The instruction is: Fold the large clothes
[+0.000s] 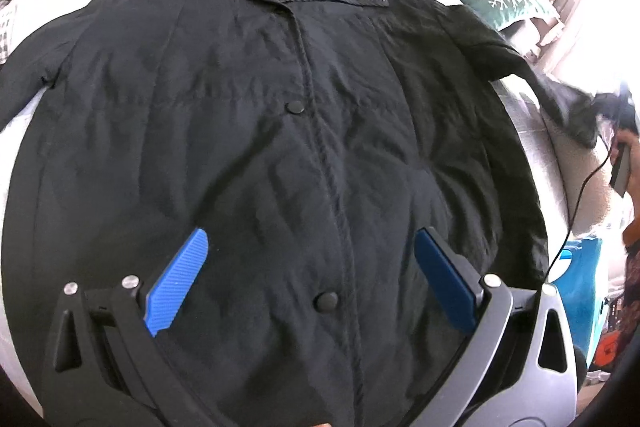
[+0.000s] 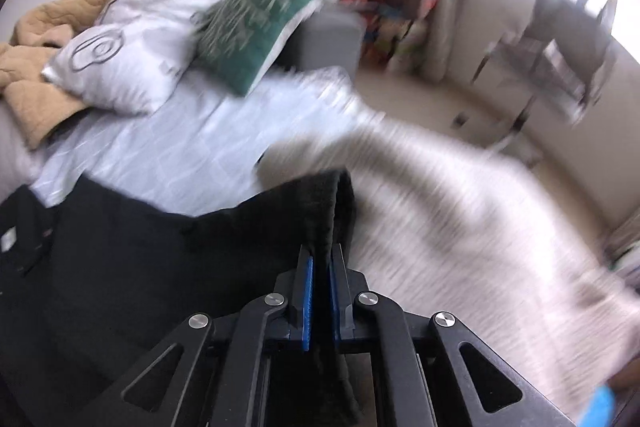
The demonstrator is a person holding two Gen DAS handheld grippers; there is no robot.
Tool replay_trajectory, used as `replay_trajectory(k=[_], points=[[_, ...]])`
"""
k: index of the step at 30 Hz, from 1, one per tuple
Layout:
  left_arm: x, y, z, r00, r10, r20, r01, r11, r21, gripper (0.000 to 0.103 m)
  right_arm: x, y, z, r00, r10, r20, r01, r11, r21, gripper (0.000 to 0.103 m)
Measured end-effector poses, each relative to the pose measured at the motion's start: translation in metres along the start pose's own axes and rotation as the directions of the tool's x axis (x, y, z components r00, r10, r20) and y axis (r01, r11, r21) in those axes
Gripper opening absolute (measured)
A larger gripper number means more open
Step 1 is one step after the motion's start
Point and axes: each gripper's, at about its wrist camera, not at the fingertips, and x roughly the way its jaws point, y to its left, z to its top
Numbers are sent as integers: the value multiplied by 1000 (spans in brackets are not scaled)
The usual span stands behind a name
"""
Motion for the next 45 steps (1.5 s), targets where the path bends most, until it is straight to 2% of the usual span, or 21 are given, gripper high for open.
replay_trajectory(k=[2,4,6,8,10,12,13,14,16,18,21,23,25,27,31,36,39,41,42,45], points=[[6,-4,0,1000,5,-4,-5,1000,13,103,-8,-4,19,993,-91,76,94,995,-37,6],[10,-5,1,1000,10,-8,-10,1000,19,103,-13,-4,35,983,-127,130,136,989,-65,6],[14,-6,1,1000,13,-12,-13,1000,25,103,-8,4,47,975,-161,151,177,979,-98,6],[17,-7,3,1000,17,-11,-17,999,29,103,8,22,51,958,-228,175,256,953,-163,7],[18,-7,5,1000,25,-13,-25,999,32,103,36,40,49,942,-295,158,325,920,-221,9],[19,-5,5,999,35,-12,-35,999,28,103,54,44,40,938,-329,109,346,907,-239,18],[19,-4,5,999,43,-10,-42,999,27,103,58,46,37,937,-333,104,349,907,-236,32],[17,-1,6,999,52,-6,-52,998,27,103,58,46,33,938,-328,109,345,909,-235,55],[14,1,6,998,67,5,-67,997,28,103,44,45,23,951,-282,130,306,922,-238,73],[9,5,7,996,89,22,-90,996,31,103,26,45,17,963,-225,151,257,935,-244,74],[0,14,8,991,125,54,-127,991,31,103,-5,48,11,986,-108,128,136,962,-237,75],[-7,25,8,983,165,77,-167,986,25,103,-32,51,3,994,13,106,10,976,-218,82],[-12,35,8,979,187,83,-189,982,12,103,-52,59,-10,988,136,75,-118,971,-208,83],[-21,52,7,976,200,87,-198,980,-27,103,-64,69,-27,970,238,39,-227,955,-193,83],[-42,85,3,976,195,94,-184,976,-114,103,-95,95,-69,902,431,-34,-431,890,-152,84],[-70,137,7,967,227,118,-193,950,-245,103,-120,142,-121,814,564,-138,-581,796,-170,84],[-82,177,6,966,241,98,-196,921,-337,103,-127,163,-143,780,598,-184,-625,756,-194,85],[-83,192,-1,964,255,77,-213,910,-355,103,-126,174,-160,760,616,-206,-649,737,-191,85],[-82,199,-4,962,266,65,-226,906,-357,103,-123,177,-166,754,617,-225,-655,733,-186,85],[-73,225,-18,955,297,-7,-281,895,-345,103,-112,182,-185,754,571,-325,-645,738,-199,85]])
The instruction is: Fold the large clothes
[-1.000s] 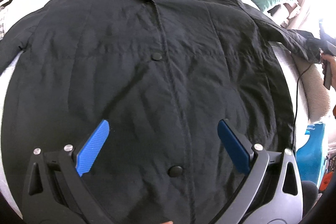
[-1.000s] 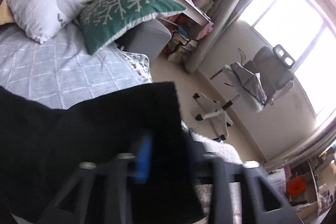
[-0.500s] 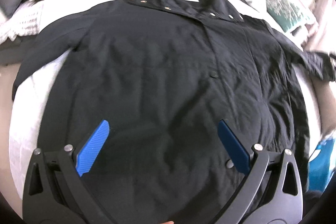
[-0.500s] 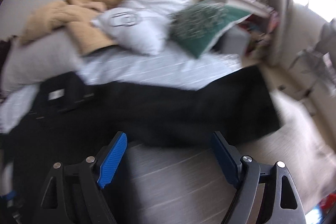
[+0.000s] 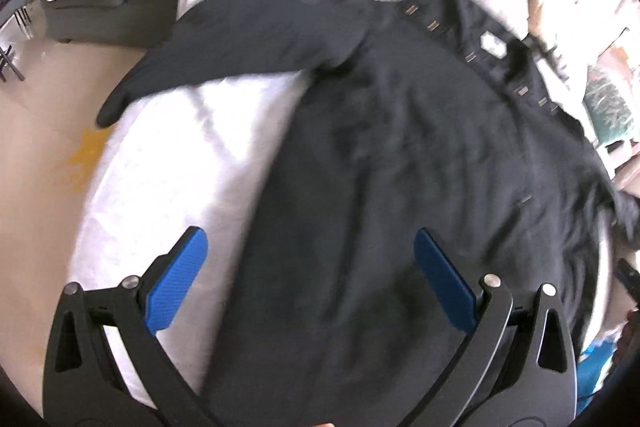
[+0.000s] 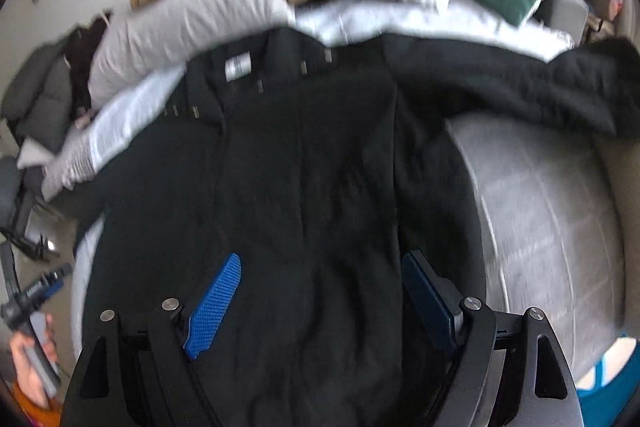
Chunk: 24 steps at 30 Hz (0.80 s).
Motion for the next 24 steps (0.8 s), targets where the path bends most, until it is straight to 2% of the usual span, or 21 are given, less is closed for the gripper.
replay_trajectory(k=[4,7,8,10,12,14,15,16,17,18,19,22,23,24], points=[[20,38,-18,993,-17,-115,19,1000,18,98,-5,-35,-31,997,-49,-62,50,999,13,85],[33,58,-36,970,-77,-229,82,997,13,90,-6,-67,-60,990,-71,-126,79,995,62,85],[37,64,-45,953,-126,-276,131,991,0,88,-4,-74,-70,987,-57,-153,69,995,75,85],[37,68,-58,929,-193,-314,198,980,-17,85,3,-83,-95,976,18,-217,4,995,98,83],[31,63,-69,905,-238,-353,255,967,3,82,12,-86,-117,958,88,-273,-56,991,121,78],[28,51,-80,875,-263,-407,303,952,36,80,23,-89,-137,934,114,-339,-67,987,147,71],[26,46,-86,851,-284,-441,339,940,48,72,25,-89,-144,929,113,-353,-62,986,152,67],[24,40,-94,826,-302,-475,371,927,56,55,26,-90,-147,927,108,-359,-57,987,152,53],[20,36,-101,826,-292,-482,372,925,77,44,24,-91,-149,928,100,-359,-49,988,148,38],[15,33,-105,835,-270,-480,361,927,105,21,19,-93,-150,930,101,-354,-55,989,138,16],[2,31,-108,853,-256,-456,349,928,132,13,13,-94,-150,932,123,-342,-81,988,135,9],[-25,36,-104,869,-297,-395,373,919,130,10,-25,-97,-147,955,131,-265,-108,989,98,7],[-28,35,-107,883,-249,-397,338,926,170,10,-37,-99,-147,963,124,-241,-106,991,85,7],[-20,31,-116,894,-144,-424,265,933,244,10,-42,-101,-149,966,108,-236,-92,993,77,7]])
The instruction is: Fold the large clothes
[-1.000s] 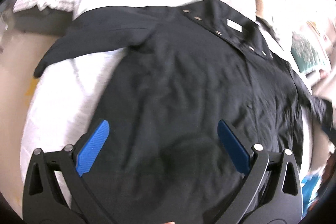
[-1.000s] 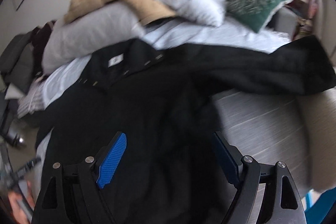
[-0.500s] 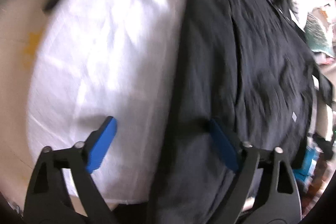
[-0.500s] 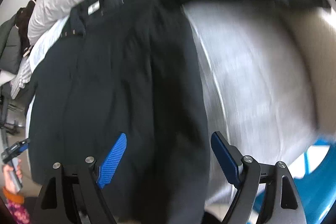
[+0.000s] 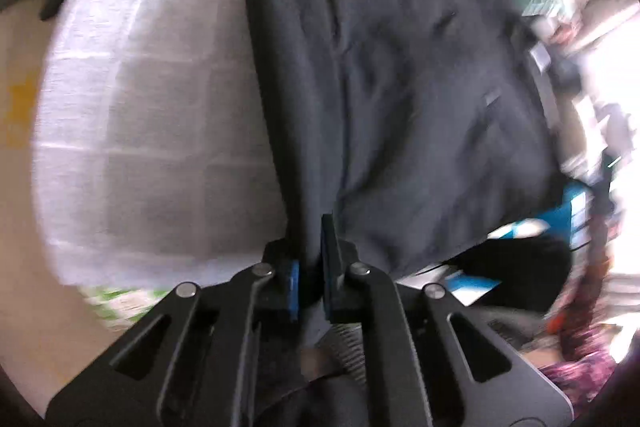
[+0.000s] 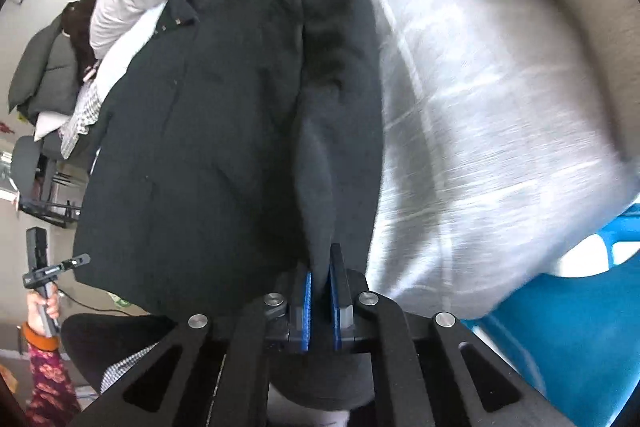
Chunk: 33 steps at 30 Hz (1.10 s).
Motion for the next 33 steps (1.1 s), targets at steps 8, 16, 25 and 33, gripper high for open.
replay_trajectory(k=[8,16,25,33], points=[[-1,-22,-1,975,223,-9,-222,973,66,57,25,-23,-24,960,-256,-115,260,965,27,19],[-49,-92,48,940,158,302,-198,974,106,81,-21,52,15,969,-160,188,167,986,-23,73],[34,-179,127,915,69,396,-148,974,171,81,78,151,83,969,-58,241,96,984,-149,77],[72,-170,97,904,7,428,-154,939,309,83,147,140,70,982,-90,168,137,945,-296,78]])
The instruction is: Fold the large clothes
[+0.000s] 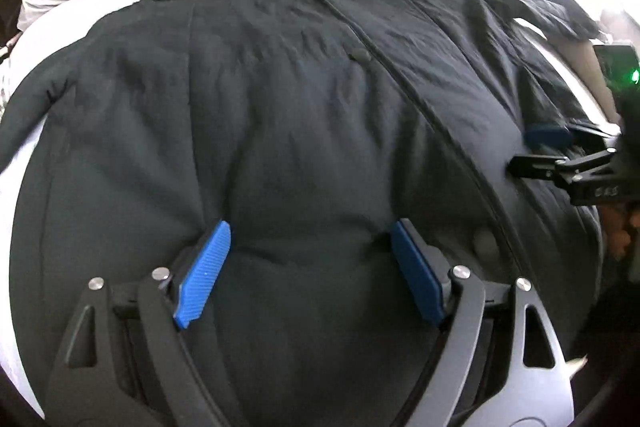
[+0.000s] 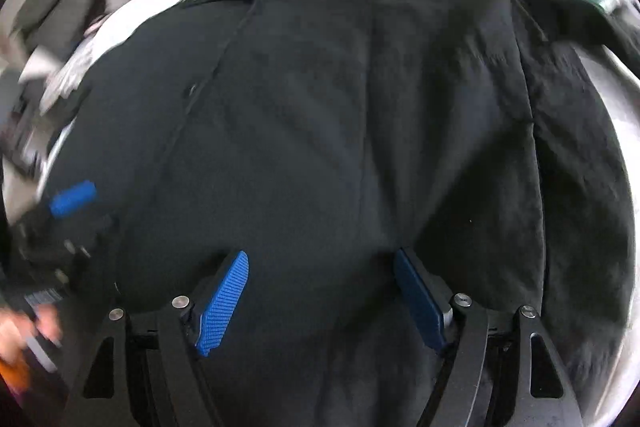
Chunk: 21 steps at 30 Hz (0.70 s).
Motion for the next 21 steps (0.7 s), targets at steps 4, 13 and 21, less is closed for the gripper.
replay_trajectory(k=[4,13,21], points=[[-23,-3,-31,997,-60,-44,64,994,84,84,-16,6,-41,998,-18,53,26,986,-162,82],[-42,-20,6,982,-116,-149,131,987,93,85,-63,-6,-32,997,-43,62,52,988,-149,84],[-22,-12,66,996,-59,-61,47,983,-177,85,-117,-115,9,966,-121,229,46,951,306,89]])
